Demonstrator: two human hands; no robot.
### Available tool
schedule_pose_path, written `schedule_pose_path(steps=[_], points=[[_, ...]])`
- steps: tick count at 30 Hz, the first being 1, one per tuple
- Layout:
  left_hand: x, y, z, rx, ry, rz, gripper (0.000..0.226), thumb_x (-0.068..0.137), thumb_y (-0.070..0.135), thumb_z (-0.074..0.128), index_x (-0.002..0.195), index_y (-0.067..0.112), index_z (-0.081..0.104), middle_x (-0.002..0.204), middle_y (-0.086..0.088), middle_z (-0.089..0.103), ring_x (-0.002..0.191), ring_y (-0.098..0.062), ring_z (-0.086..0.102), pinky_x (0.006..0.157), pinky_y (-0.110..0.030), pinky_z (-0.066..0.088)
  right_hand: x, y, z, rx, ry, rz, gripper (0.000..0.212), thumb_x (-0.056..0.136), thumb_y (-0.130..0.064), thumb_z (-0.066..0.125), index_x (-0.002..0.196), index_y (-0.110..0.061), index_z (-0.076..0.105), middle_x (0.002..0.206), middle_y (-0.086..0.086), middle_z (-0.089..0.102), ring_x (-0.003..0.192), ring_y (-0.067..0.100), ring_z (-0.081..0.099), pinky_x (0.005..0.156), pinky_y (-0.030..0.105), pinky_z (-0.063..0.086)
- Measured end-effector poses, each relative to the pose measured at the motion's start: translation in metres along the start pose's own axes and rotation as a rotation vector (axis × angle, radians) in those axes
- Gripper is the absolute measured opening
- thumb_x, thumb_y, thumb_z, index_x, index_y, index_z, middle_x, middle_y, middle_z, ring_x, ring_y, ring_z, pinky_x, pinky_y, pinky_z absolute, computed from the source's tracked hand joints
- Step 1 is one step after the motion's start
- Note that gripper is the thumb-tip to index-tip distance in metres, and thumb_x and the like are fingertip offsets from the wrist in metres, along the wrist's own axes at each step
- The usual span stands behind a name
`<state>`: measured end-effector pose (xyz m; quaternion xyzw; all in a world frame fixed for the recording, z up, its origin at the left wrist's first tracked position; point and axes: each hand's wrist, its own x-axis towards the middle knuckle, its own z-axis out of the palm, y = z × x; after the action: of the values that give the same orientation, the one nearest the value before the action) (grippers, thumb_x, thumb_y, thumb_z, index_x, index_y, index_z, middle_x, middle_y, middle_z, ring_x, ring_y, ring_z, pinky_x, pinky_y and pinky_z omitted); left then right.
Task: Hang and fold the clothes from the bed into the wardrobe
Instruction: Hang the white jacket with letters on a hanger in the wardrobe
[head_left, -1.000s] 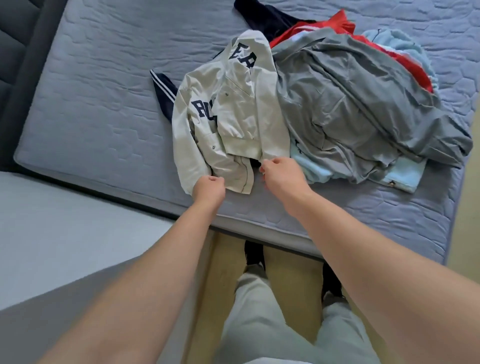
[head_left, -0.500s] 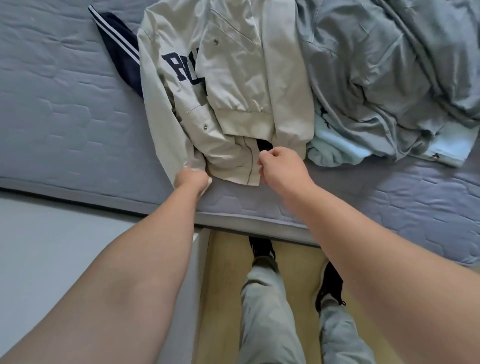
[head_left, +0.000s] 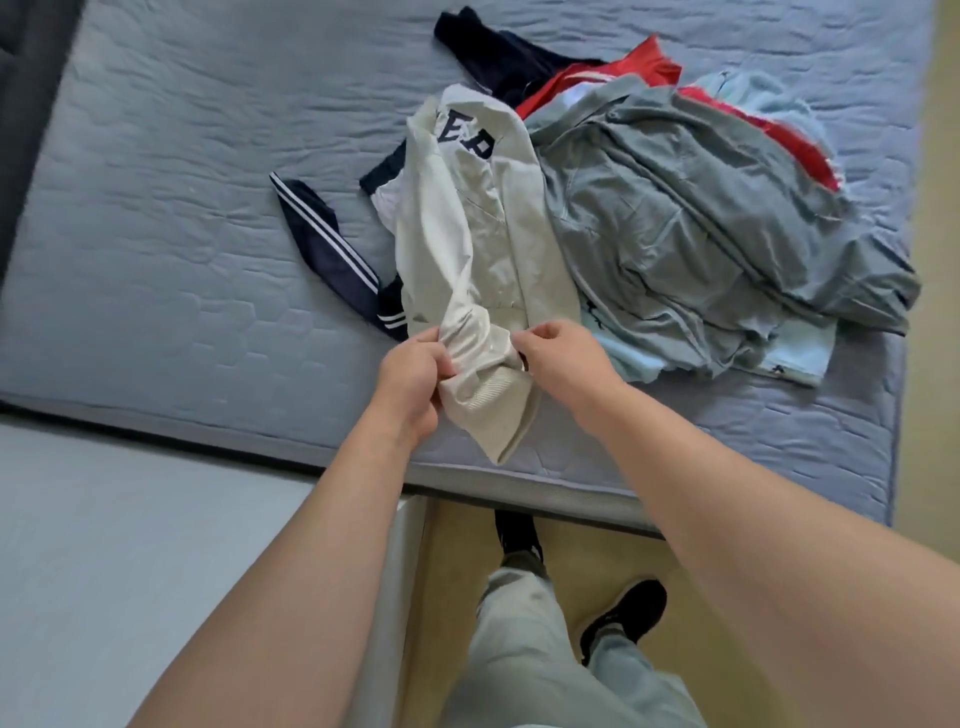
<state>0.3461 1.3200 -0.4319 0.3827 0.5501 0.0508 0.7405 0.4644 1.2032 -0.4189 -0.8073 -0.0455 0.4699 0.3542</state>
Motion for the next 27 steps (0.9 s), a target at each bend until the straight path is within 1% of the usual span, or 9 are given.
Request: schedule_pose_path(steps=[5,9,11,13,15,17,22,24,27], points=[[-0.079,0.030,0.035,0.191,-0.120,0.108,0.048,0.053,-0.014,0.033,0.075,0.000,0.073,0.068,-0.012,0.065,0.061,-0.026,0.061,0.054,-0.026,0.051,-0.043,-0.026,-0.045,0.112,-0.043,-0.045,0.042,0.093,-0.060,0.056,0.103,-0.020,0.066,0.096,-0.005,0.065,0.080,0.013,0.059,0.073,0.031,0.048],[-0.124,0.030,0.047,0.424,-0.283,0.176,0.052,0.043,-0.007,0.040,0.089,-0.023,0.059,0.086,-0.019,0.053,0.078,-0.030,0.048,0.066,-0.032,0.039,-0.071,-0.039,-0.069,0.229,-0.108,0.008,0.073,0.084,-0.070,0.063,0.131,-0.014,0.062,0.124,0.003,0.064,0.113,0.025,0.062,0.102,0.043,0.048],[-0.146,0.022,0.056,0.559,-0.383,0.156,0.039,0.040,-0.006,0.043,0.071,-0.008,0.068,0.081,-0.016,0.057,0.074,-0.028,0.052,0.064,-0.027,0.042,-0.084,-0.041,-0.073,0.230,-0.179,0.006,0.061,0.083,-0.062,0.070,0.119,-0.012,0.067,0.110,0.004,0.067,0.097,0.025,0.066,0.090,0.041,0.053],[-0.165,0.011,0.067,0.685,-0.477,0.141,0.033,0.042,-0.005,0.046,0.059,0.008,0.072,0.069,-0.009,0.060,0.066,-0.022,0.055,0.058,-0.023,0.044,-0.098,-0.039,-0.074,0.173,-0.215,-0.020,0.020,0.084,-0.026,0.076,0.082,-0.009,0.064,0.074,0.006,0.059,0.062,0.023,0.055,0.059,0.031,0.045],[-0.177,0.002,0.072,0.723,-0.545,0.117,0.034,0.044,-0.004,0.049,0.058,0.014,0.073,0.062,-0.003,0.061,0.063,-0.014,0.056,0.061,-0.023,0.045,-0.107,-0.031,-0.073,0.061,-0.153,-0.028,0.029,0.081,0.006,0.058,0.060,-0.009,0.046,0.051,0.005,0.042,0.049,0.020,0.038,0.051,0.027,0.032],[-0.180,-0.004,0.069,0.715,-0.575,0.071,0.034,0.050,-0.006,0.054,0.067,0.014,0.076,0.071,-0.005,0.067,0.074,-0.017,0.061,0.070,-0.028,0.049,-0.117,-0.020,-0.074,0.008,-0.107,-0.060,0.028,0.082,0.011,0.043,0.060,-0.006,0.048,0.053,0.005,0.042,0.054,0.020,0.039,0.052,0.029,0.032],[-0.147,-0.006,0.051,0.541,-0.055,-0.068,0.037,0.086,-0.006,0.039,0.102,0.002,0.071,0.116,-0.017,0.072,0.097,-0.031,0.071,0.093,-0.042,0.056,-0.141,-0.012,-0.098,-0.087,-0.062,-0.142,0.038,0.091,0.005,0.038,0.102,-0.002,0.074,0.073,0.007,0.052,0.059,0.020,0.042,0.044,0.021,0.030],[-0.137,-0.001,0.053,0.255,0.037,-0.108,0.032,0.103,0.026,0.042,0.108,0.004,0.065,0.117,-0.017,0.070,0.094,-0.032,0.068,0.079,-0.039,0.057,-0.152,-0.015,-0.107,-0.165,-0.074,-0.207,0.039,0.094,0.001,0.040,0.098,-0.017,0.074,0.065,-0.001,0.049,0.053,0.015,0.039,0.039,0.018,0.028],[-0.121,0.006,0.064,-0.096,0.003,-0.134,0.074,0.092,0.077,0.038,0.121,0.013,0.062,0.117,-0.013,0.070,0.107,-0.031,0.066,0.081,-0.041,0.057,-0.171,-0.011,-0.122,-0.224,-0.115,-0.266,0.042,0.088,-0.001,0.042,0.085,-0.022,0.077,0.065,-0.002,0.056,0.058,0.016,0.046,0.050,0.019,0.037]])
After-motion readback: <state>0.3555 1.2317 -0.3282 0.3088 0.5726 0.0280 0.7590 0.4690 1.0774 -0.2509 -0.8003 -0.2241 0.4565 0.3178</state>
